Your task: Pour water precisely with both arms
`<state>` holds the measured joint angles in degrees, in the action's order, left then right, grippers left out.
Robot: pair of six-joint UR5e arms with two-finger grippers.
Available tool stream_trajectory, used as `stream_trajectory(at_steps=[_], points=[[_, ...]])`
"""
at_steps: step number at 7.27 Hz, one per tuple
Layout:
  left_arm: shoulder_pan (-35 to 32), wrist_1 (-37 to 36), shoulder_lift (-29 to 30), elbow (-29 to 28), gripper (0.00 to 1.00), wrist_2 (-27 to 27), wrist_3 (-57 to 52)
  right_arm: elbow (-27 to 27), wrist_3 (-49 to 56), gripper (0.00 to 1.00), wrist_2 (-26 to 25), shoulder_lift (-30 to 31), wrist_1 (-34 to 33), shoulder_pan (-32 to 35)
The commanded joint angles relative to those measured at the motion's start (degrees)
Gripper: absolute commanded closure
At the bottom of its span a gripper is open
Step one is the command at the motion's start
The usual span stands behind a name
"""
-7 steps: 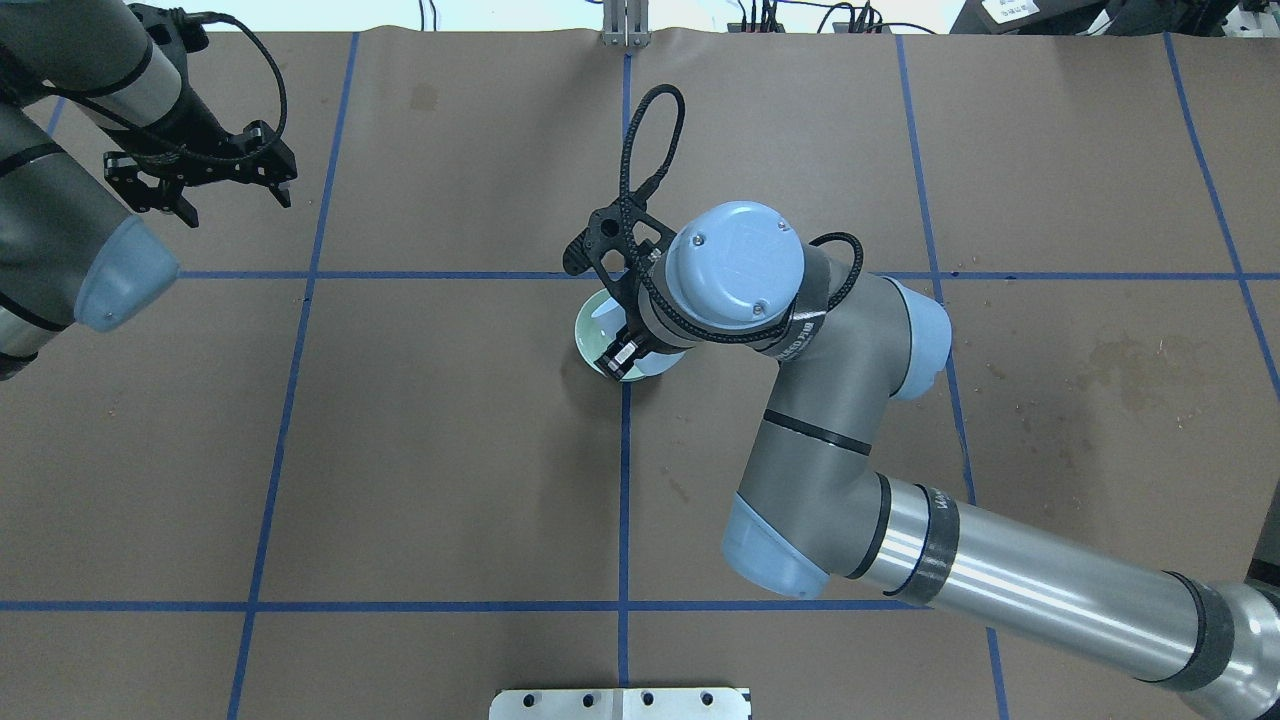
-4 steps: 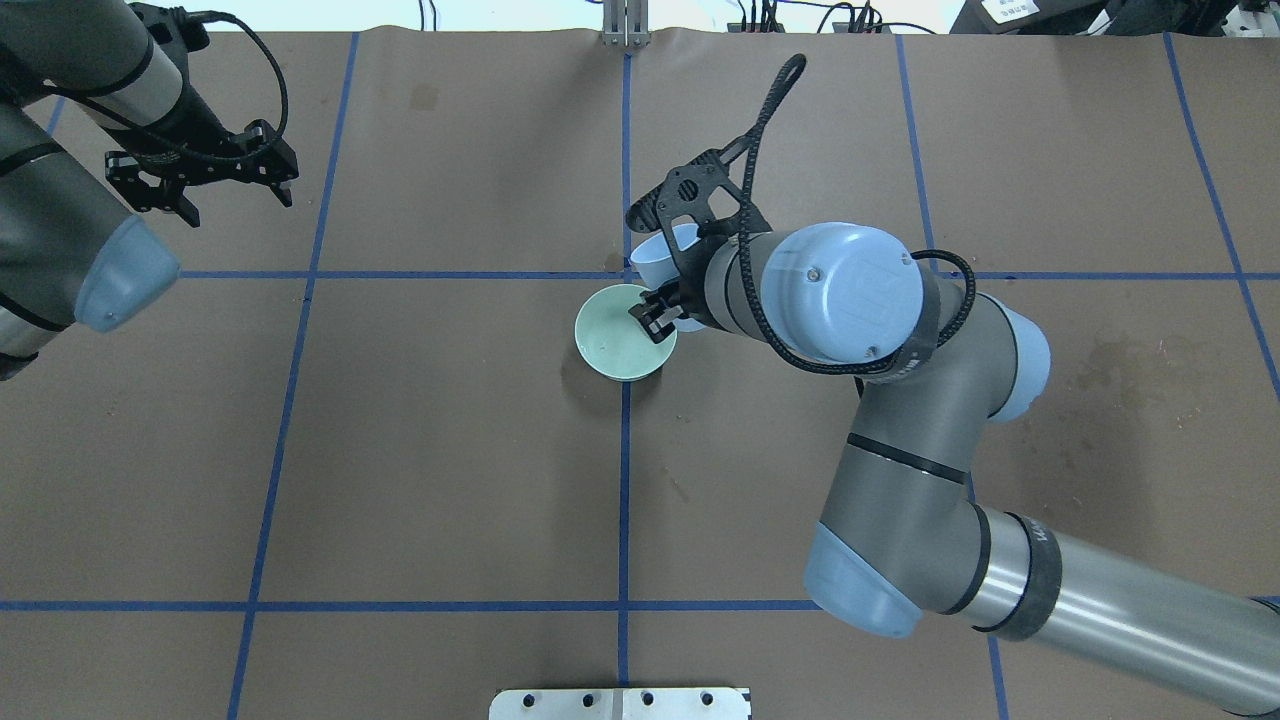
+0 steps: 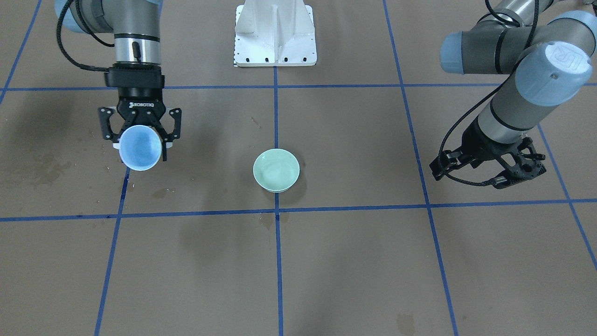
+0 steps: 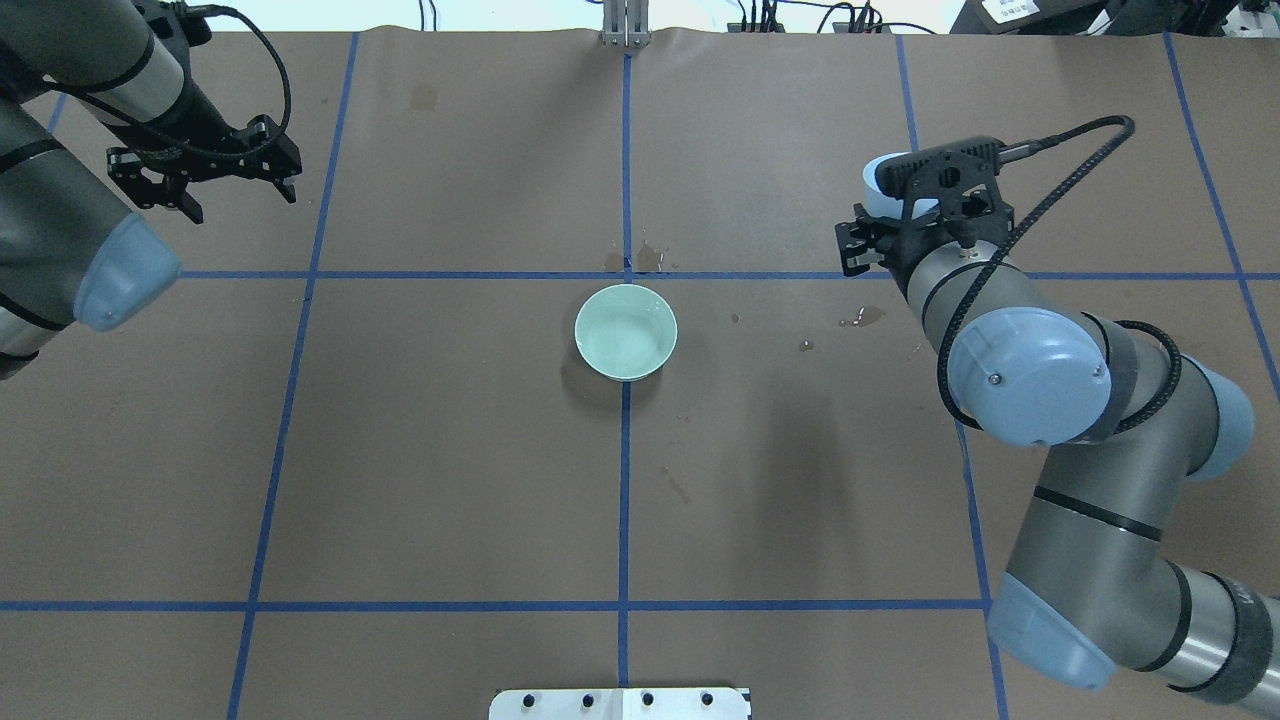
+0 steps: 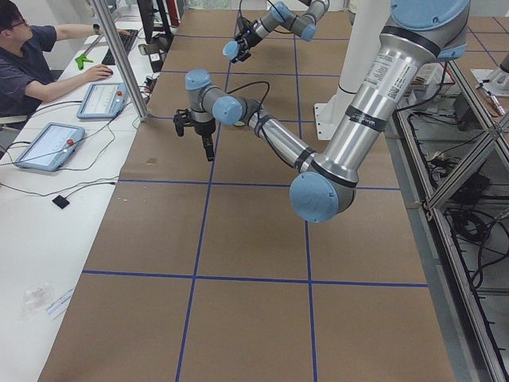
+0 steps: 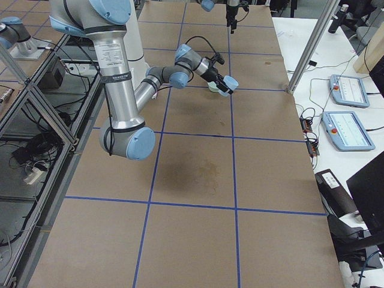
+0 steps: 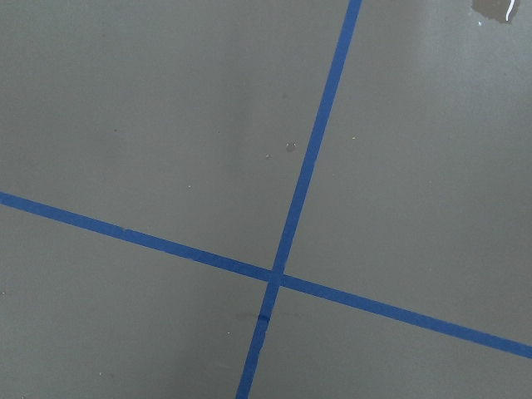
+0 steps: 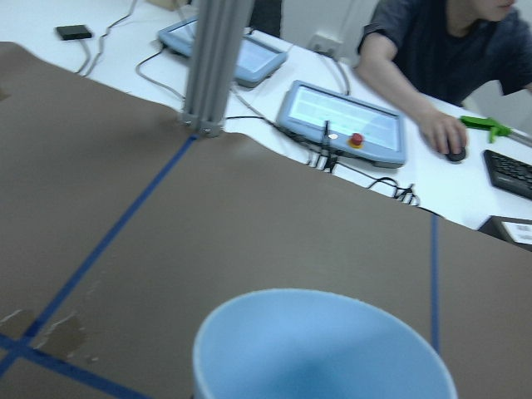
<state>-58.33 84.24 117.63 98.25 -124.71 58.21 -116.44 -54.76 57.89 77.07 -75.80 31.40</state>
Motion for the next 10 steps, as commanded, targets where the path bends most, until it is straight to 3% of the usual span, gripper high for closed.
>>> stream_trajectory(at_steps=[1,3,7,10], points=[[-0.4,-0.2,0.3,0.5,0.00,0.0,0.1,-0.2,-9.5,1.00,-3.6,7.1,-0.5,5.2],[-0.4,-0.3,0.3,0.7,0.00,0.0,0.1,2.2,-22.4,1.00,-8.4,13.4,-0.5,6.7],[-0.2,-0.3,0.4,0.7,0.00,0.1,0.1,14.3,-39.9,1.00,-15.2,14.8,-0.2,6.4],[-0.2,-0.3,0.4,0.8,0.00,0.2,0.2,21.0,-46.2,1.00,-19.3,15.0,-0.1,5.1]])
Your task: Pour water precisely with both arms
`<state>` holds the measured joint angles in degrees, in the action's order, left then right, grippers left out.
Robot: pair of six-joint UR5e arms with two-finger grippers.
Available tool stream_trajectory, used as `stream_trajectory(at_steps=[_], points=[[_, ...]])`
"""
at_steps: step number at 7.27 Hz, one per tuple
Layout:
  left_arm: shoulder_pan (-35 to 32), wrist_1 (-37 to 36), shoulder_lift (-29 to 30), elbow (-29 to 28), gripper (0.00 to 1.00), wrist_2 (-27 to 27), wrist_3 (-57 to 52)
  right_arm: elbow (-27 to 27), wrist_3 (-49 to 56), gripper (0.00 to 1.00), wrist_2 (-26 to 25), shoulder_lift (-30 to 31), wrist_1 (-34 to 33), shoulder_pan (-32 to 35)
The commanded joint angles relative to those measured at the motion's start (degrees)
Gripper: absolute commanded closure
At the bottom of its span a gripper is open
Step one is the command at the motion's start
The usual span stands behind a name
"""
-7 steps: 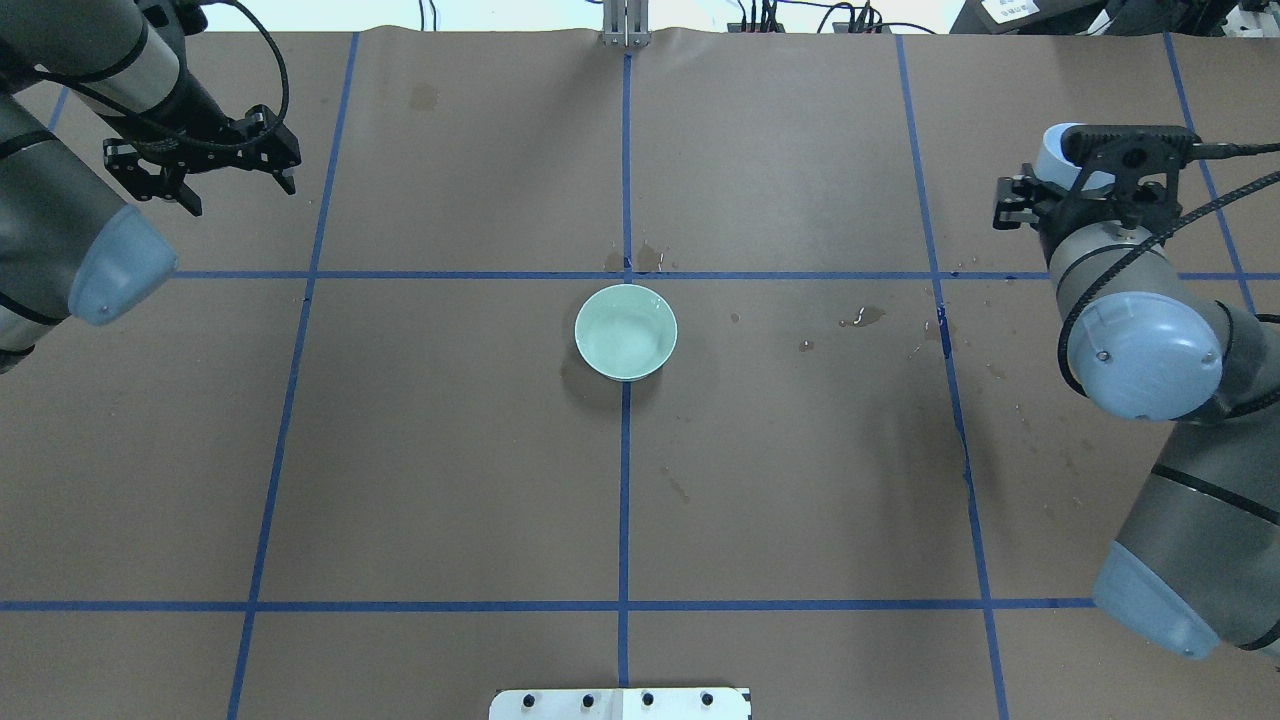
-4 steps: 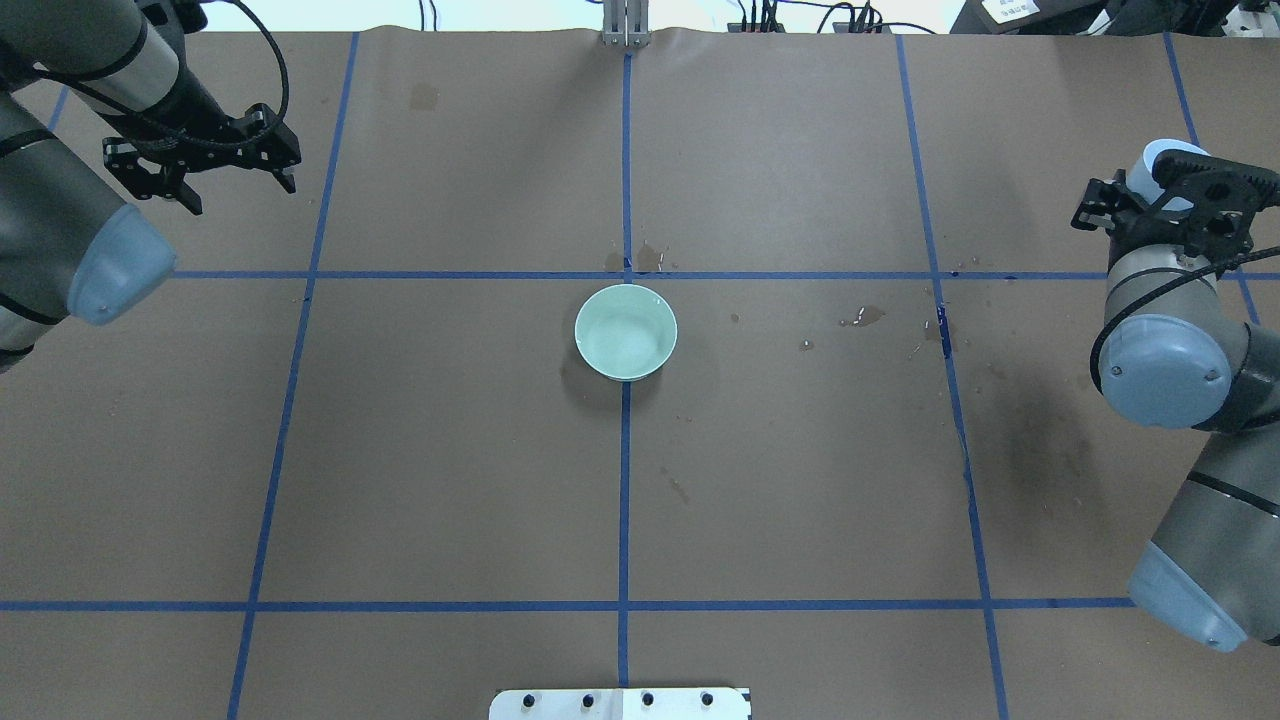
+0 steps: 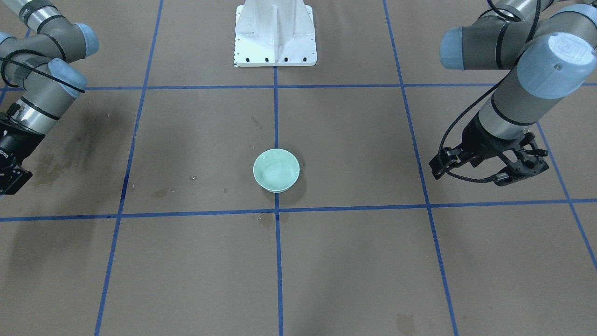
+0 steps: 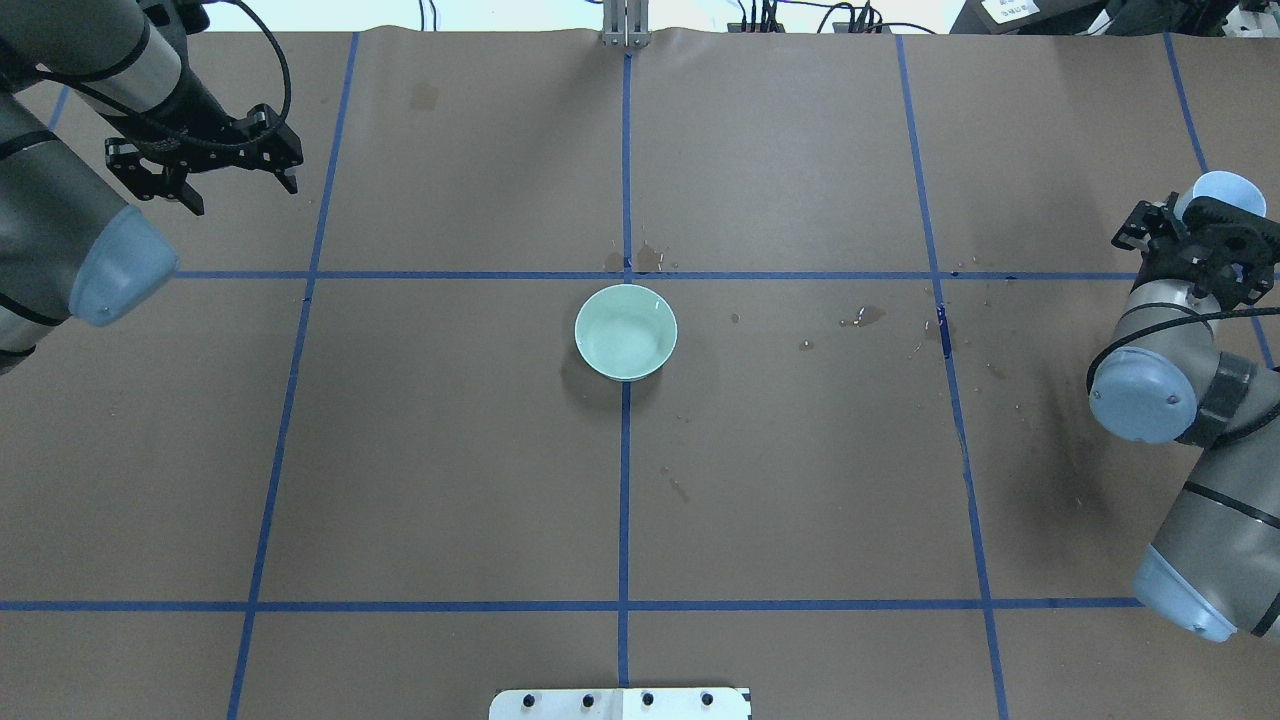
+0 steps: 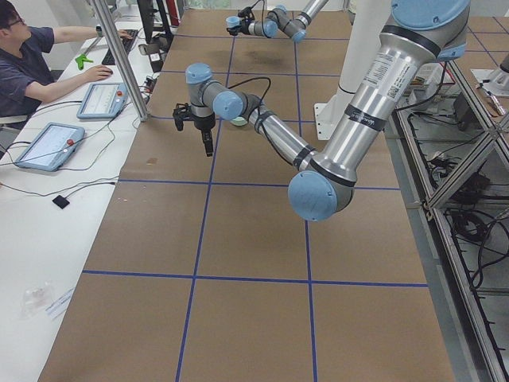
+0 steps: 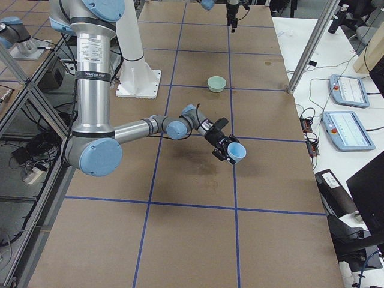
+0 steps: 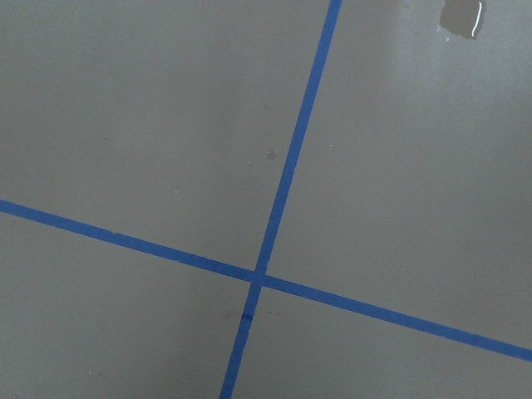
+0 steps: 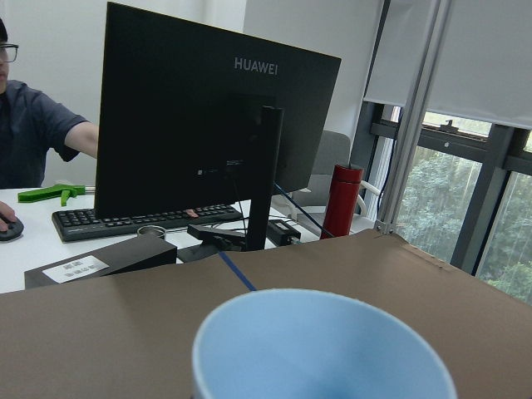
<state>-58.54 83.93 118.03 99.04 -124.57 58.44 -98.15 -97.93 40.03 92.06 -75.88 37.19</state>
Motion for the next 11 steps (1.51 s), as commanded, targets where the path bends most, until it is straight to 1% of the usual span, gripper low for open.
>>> stream_trajectory(at_steps=[1,3,4,7,8,11], points=[[0.0,0.0,0.0,-0.1,0.00,0.0,0.0,3.9,-5.4,1.00,-1.4,-0.1,0.0,-1.3],[0.1,0.0,0.0,-0.1,0.00,0.0,0.0,6.3,-10.1,1.00,-1.3,-0.1,-0.1,-3.5],[0.1,0.0,0.0,-0.1,0.00,0.1,0.0,7.4,-10.8,1.00,-1.4,0.0,-0.1,-4.2],[0.1,0.0,0.0,-0.1,0.00,0.1,0.0,7.9,-11.3,1.00,-1.0,0.0,-0.1,-4.6],[0.1,0.0,0.0,-0.1,0.00,0.1,0.0,9.3,-11.4,1.00,-0.9,0.2,-0.1,-4.6],[0.1,0.0,0.0,0.1,0.00,0.1,0.0,9.4,-12.0,1.00,-1.2,0.3,-0.1,-6.0]])
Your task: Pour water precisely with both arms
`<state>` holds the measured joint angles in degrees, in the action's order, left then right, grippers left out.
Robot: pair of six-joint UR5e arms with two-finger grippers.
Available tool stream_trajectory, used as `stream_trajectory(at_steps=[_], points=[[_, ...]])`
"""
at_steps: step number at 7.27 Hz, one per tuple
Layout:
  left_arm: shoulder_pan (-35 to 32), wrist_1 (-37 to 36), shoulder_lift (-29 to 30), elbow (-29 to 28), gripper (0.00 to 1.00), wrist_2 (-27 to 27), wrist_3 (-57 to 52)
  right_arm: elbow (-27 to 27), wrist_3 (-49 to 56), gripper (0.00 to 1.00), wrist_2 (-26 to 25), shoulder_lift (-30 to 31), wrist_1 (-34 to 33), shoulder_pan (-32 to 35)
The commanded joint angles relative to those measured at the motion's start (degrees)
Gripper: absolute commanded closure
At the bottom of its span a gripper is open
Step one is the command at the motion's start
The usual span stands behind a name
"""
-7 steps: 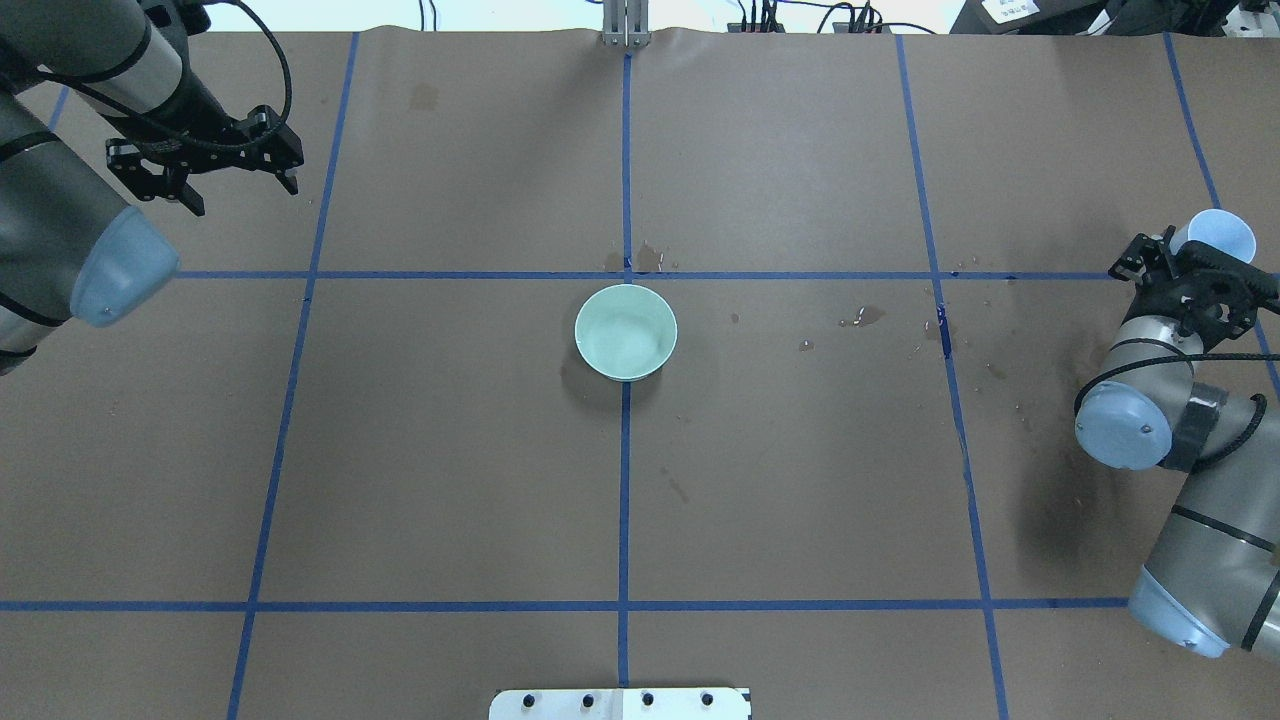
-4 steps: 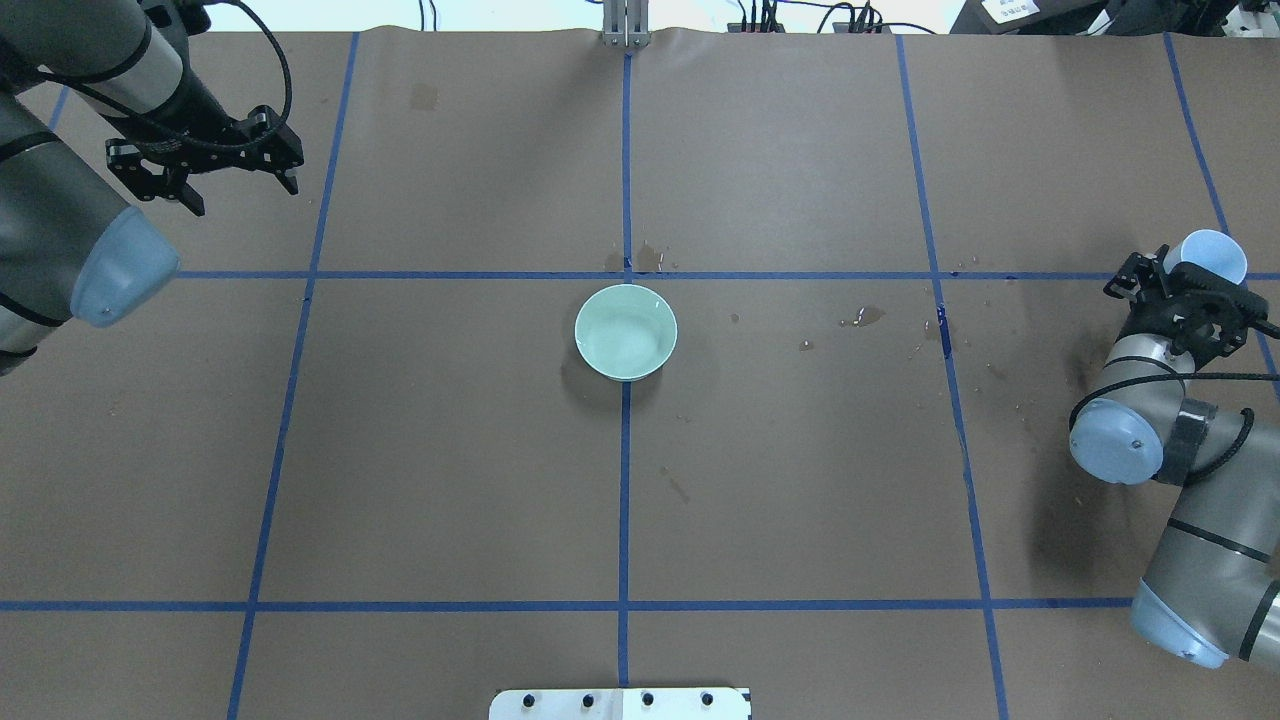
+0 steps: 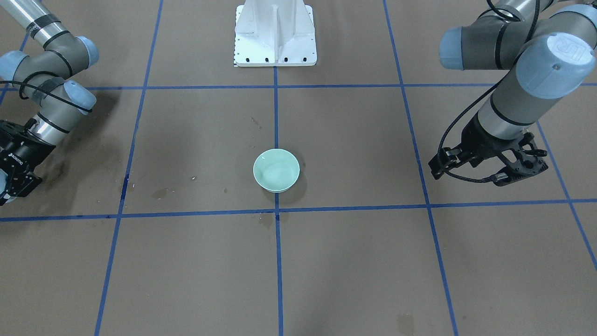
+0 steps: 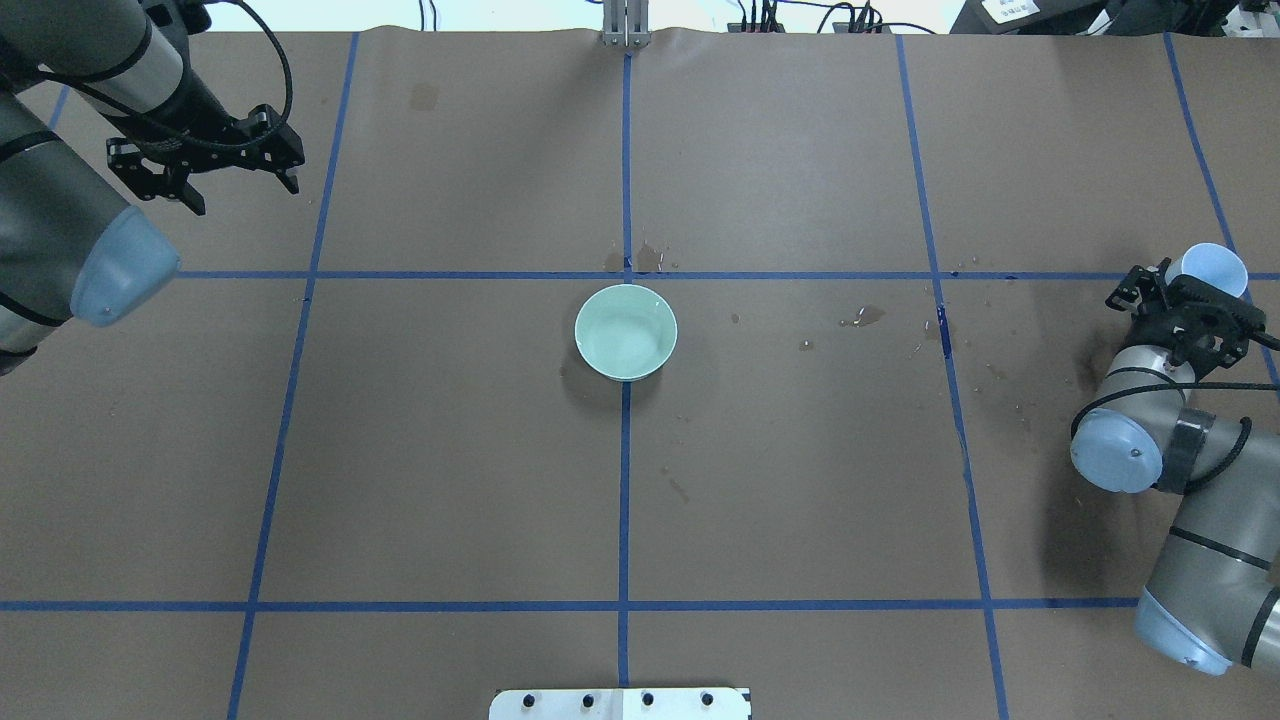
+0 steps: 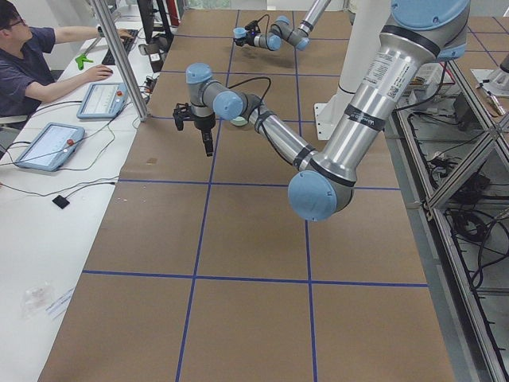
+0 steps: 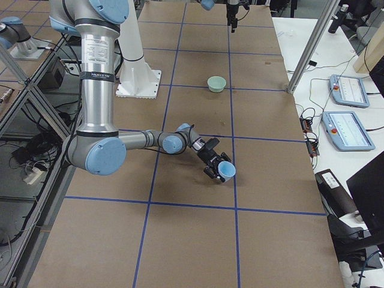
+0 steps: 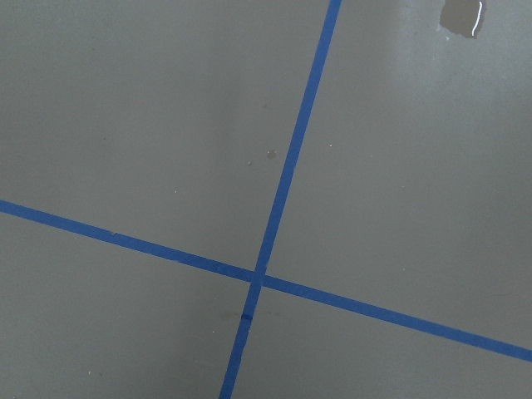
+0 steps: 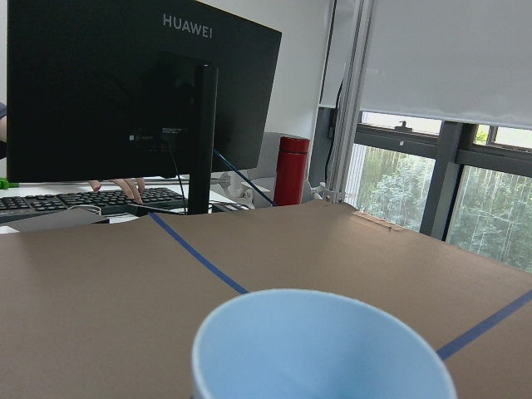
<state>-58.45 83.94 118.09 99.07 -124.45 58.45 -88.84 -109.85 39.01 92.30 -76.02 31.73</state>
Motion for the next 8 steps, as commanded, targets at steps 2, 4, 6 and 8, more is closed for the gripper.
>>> stream_trajectory(at_steps=[2,4,6,8], points=[[-0.1,0.0,-0.1,0.5,0.00,-0.1,0.1,-0.4,-0.1,1.00,-0.3,1.0,0.0,-1.2],[-0.2,0.0,-0.2,0.9,0.00,-0.1,0.1,-1.4,-1.3,1.00,-0.6,2.4,0.0,-2.2],[-0.1,0.0,-0.6,1.4,0.00,-0.1,1.2,-1.8,-4.5,1.00,-2.0,4.5,0.0,-3.8],[-0.1,0.0,-0.7,1.4,0.00,0.0,1.2,-1.8,-4.8,1.00,-2.3,5.6,-0.1,-4.9]])
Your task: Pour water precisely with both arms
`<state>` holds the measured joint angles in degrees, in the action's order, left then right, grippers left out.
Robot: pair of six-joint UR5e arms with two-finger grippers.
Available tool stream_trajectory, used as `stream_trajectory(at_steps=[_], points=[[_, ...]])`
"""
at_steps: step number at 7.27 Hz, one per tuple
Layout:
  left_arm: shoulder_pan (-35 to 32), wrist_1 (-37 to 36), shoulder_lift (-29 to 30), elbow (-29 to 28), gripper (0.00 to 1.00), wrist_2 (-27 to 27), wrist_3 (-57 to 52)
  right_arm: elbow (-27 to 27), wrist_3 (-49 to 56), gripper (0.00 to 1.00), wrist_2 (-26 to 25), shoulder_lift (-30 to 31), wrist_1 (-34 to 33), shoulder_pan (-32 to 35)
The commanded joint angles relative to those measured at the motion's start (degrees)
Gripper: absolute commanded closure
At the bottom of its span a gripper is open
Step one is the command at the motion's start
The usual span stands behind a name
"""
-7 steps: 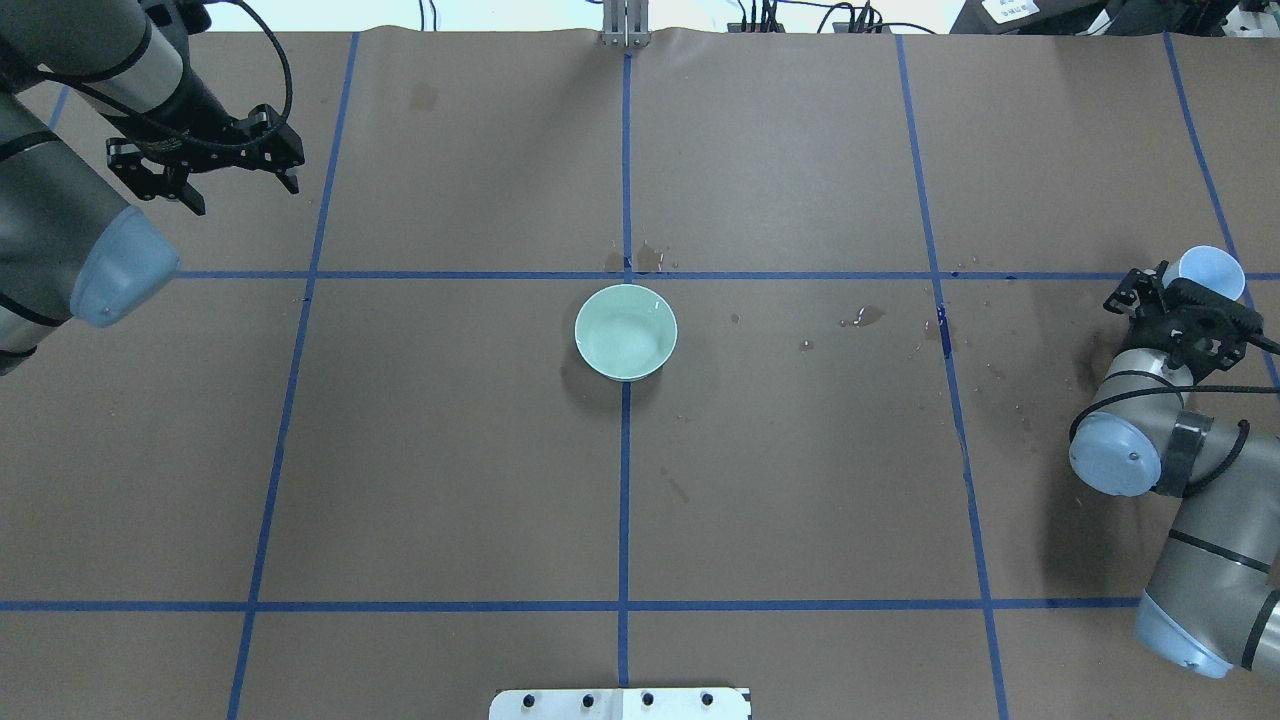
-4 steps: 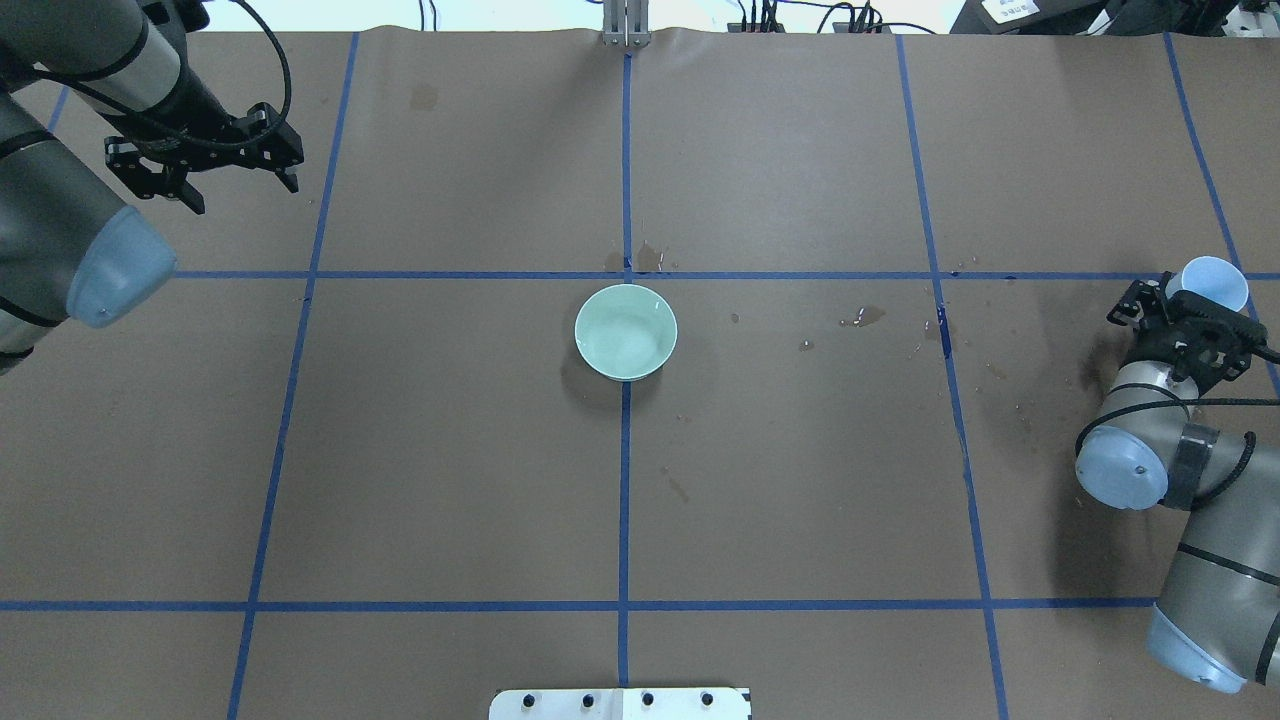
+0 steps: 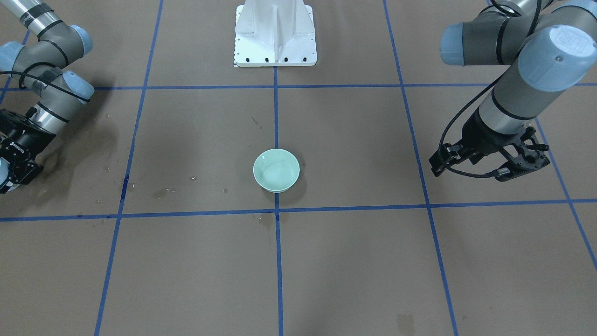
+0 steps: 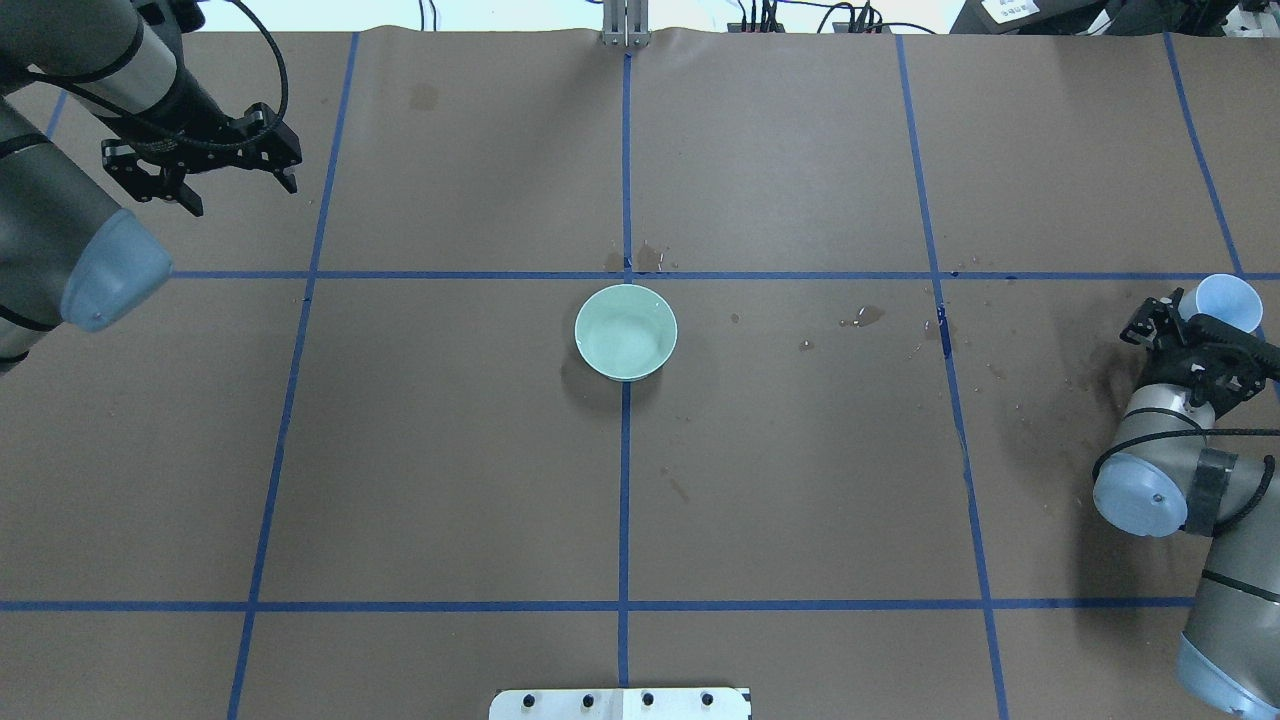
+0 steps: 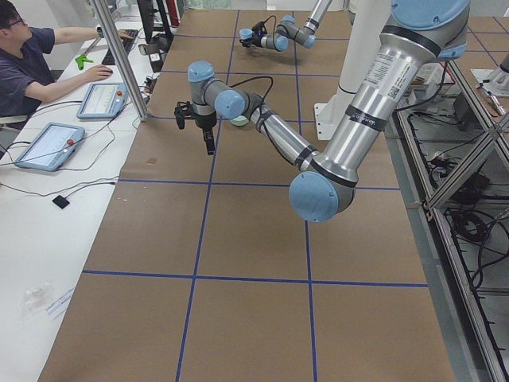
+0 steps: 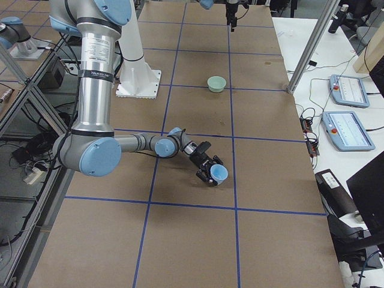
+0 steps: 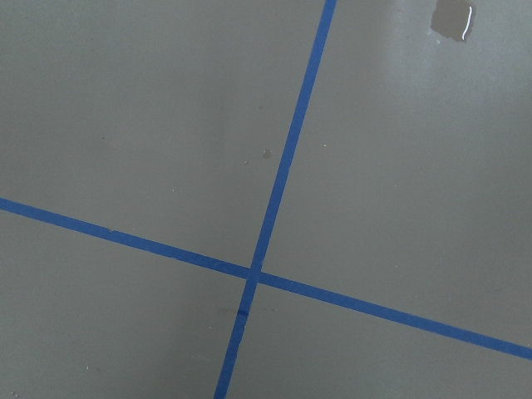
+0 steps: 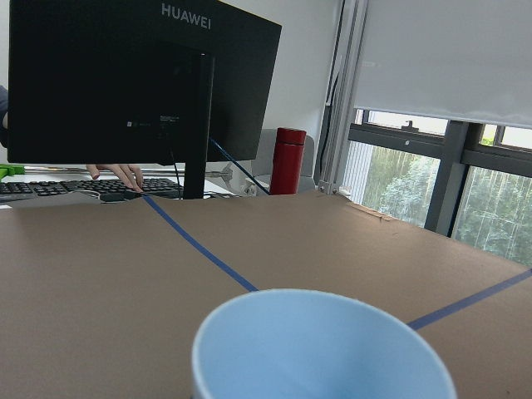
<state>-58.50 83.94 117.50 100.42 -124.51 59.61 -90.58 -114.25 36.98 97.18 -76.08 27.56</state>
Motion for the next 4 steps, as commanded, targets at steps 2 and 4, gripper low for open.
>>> stream_trajectory(at_steps=[2,4], points=[[0.0,0.0,-0.2,0.0,0.00,0.1,0.1,0.1,-0.4,1.00,-0.6,0.8,-0.1,-1.1],[0.0,0.0,-0.3,0.0,0.00,0.1,0.1,0.2,-0.4,0.88,-0.6,1.2,-0.4,-1.8]])
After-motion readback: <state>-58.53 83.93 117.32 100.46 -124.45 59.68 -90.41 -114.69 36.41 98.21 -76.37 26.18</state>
